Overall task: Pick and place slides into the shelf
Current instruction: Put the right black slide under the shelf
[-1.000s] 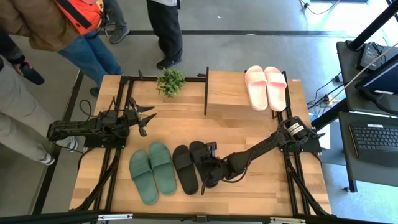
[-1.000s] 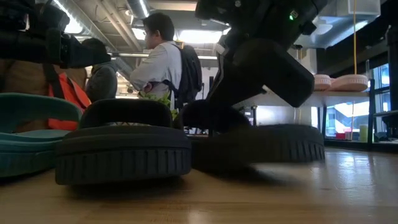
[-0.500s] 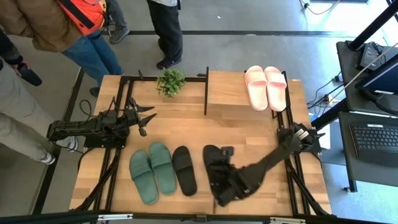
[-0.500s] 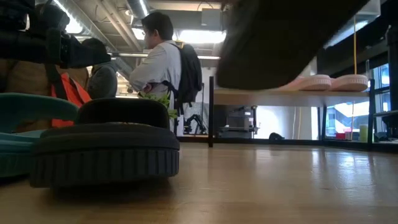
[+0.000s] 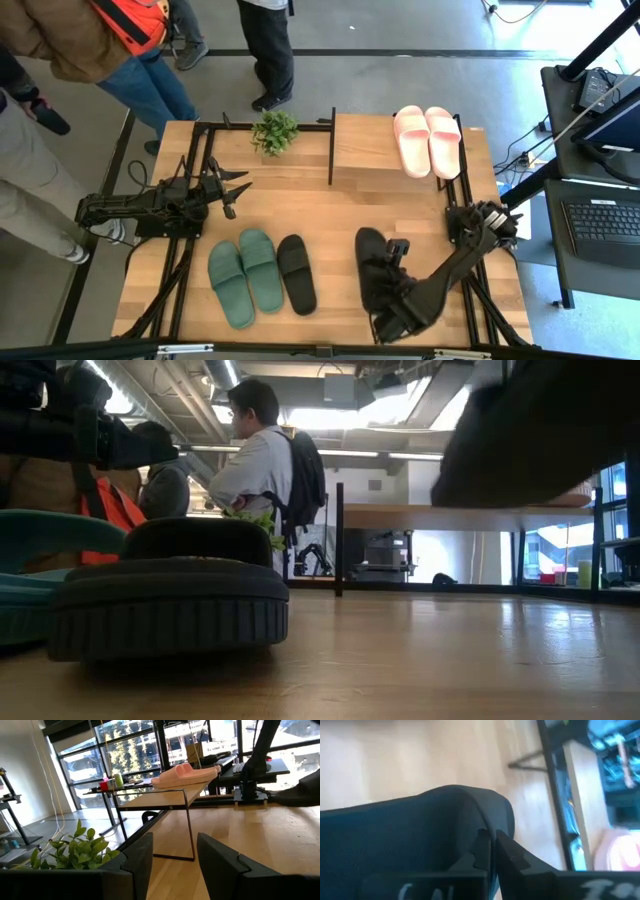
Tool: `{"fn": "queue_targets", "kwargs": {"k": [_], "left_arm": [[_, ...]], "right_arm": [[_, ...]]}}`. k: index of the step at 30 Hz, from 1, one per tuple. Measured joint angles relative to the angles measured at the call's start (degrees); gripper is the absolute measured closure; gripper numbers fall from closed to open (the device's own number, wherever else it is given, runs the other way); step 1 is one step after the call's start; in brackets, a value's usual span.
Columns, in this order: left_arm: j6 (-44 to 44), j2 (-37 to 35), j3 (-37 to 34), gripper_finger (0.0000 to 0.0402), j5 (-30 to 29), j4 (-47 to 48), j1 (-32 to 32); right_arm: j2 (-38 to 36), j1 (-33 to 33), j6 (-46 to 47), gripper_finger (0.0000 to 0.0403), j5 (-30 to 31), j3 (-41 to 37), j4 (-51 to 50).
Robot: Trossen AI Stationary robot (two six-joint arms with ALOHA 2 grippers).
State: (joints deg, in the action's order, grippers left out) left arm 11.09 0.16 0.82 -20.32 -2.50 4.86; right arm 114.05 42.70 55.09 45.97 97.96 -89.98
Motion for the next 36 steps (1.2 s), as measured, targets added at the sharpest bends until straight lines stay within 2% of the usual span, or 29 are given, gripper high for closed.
{"fn": "queue_targets", "kwargs": {"k": [11, 23, 29, 36], "left_arm": [[0.04, 0.00, 0.00, 0.0256, 0.00, 0.00, 0.00], [0.07, -0.01, 0.00, 0.0256, -0.02, 0.00, 0.00], [0.07, 0.00, 0.00, 0.0256, -0.02, 0.00, -0.02], [0.17, 0.00, 0.00, 0.0256, -0.02, 0.00, -0.02]], "right_arm": [[-10.62, -2.72, 7.69, 0.0391, -0.58, -23.02, 0.60], [-26.30, -8.36, 7.05, 0.0391, -0.54, -46.35, 15.30], [-29.59, -13.07, -3.71, 0.0391, -0.48, -49.65, 23.67], [-29.56, -15.79, -11.12, 0.0391, -1.27, -48.59, 24.48]]}}
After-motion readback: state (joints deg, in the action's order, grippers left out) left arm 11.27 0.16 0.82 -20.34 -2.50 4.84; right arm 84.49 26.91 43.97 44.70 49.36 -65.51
